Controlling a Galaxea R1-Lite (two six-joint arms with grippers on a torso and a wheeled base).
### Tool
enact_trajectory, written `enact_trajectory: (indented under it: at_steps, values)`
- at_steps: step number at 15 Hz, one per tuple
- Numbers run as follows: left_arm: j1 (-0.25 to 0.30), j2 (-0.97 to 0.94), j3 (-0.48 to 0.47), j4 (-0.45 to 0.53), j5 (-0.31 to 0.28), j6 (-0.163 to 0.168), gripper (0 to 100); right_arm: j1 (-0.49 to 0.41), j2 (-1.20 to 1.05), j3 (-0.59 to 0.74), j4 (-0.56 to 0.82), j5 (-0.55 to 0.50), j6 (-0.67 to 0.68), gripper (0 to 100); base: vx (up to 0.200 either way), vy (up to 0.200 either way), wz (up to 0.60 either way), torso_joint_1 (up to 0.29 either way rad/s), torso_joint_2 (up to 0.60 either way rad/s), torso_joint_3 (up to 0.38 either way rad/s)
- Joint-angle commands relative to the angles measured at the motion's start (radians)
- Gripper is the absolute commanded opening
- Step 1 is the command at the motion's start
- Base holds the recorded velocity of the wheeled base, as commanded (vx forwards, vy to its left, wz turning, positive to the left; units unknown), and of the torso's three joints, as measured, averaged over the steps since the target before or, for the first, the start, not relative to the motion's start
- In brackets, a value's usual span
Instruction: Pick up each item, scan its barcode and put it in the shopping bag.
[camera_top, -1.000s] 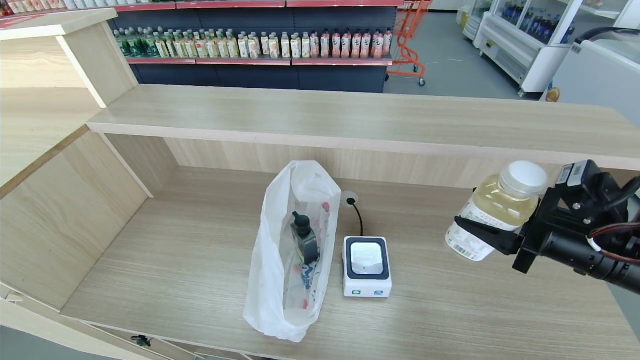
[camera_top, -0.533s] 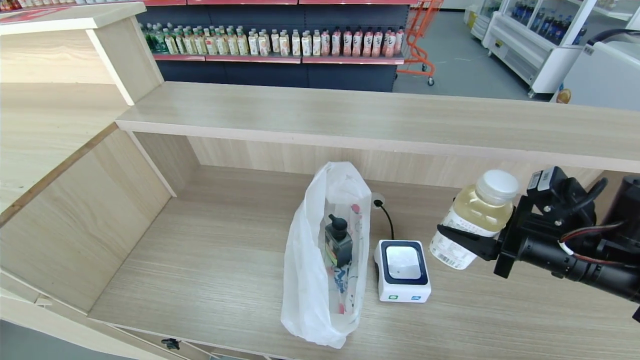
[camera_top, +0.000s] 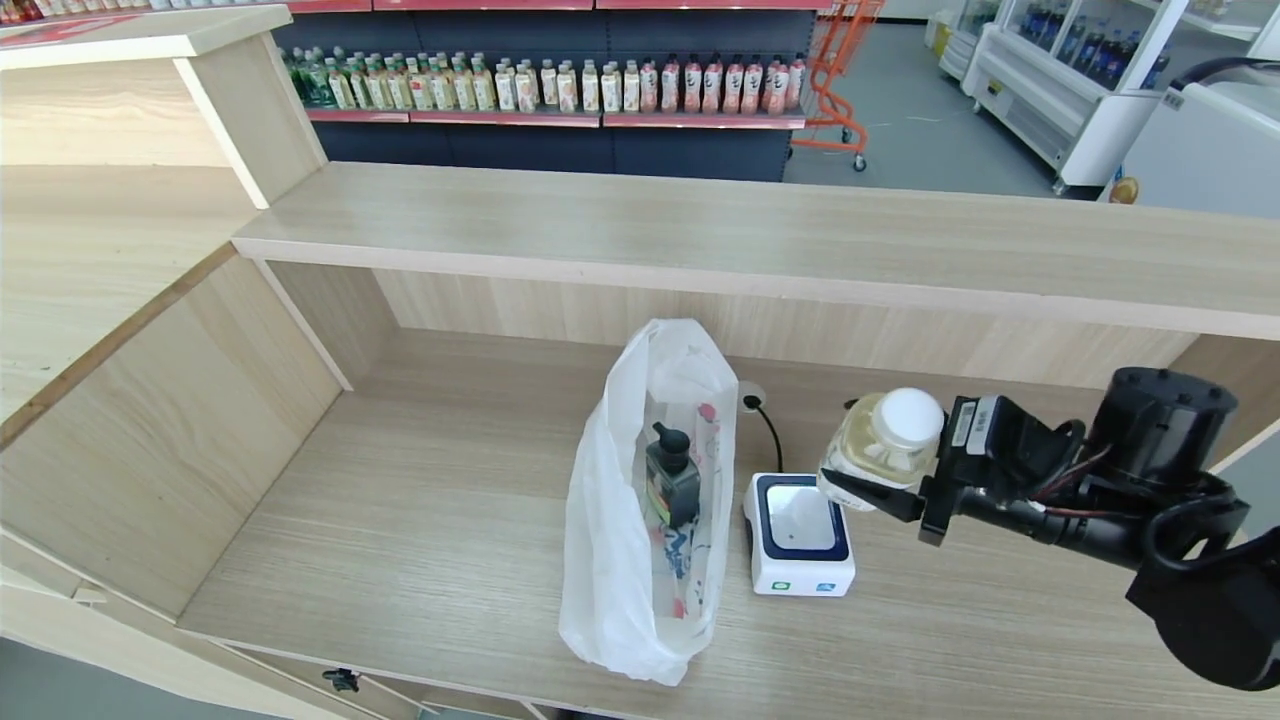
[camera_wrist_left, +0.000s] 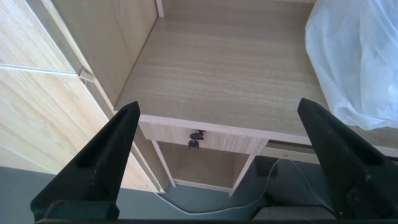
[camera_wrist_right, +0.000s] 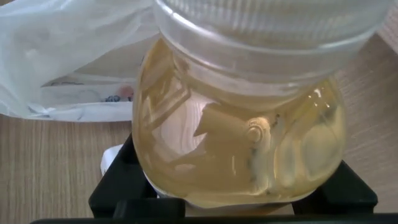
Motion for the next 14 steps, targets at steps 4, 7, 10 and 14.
enact_trajectory:
  at_steps: [4, 7, 10, 14]
  values:
    - [0.0, 0.0, 0.0, 0.0, 0.0, -0.001, 100, 0.001, 0.132, -0.028, -0.008, 0.048, -0.086, 0, 0.0, 0.0, 0.0, 0.0, 0.0, 0.0]
    - [0.0, 0.0, 0.0, 0.0, 0.0, -0.001, 100, 0.018, 0.184, -0.075, -0.038, 0.077, -0.114, 0, 0.0, 0.0, 0.0, 0.0, 0.0, 0.0]
    - [0.001, 0.0, 0.0, 0.0, 0.0, 0.001, 100, 0.038, 0.211, -0.089, -0.069, 0.076, -0.114, 0, 0.0, 0.0, 0.0, 0.0, 0.0, 0.0]
    - [0.0, 0.0, 0.0, 0.0, 0.0, 0.001, 100, 0.044, 0.217, -0.104, -0.071, 0.074, -0.114, 0, 0.0, 0.0, 0.0, 0.0, 0.0, 0.0]
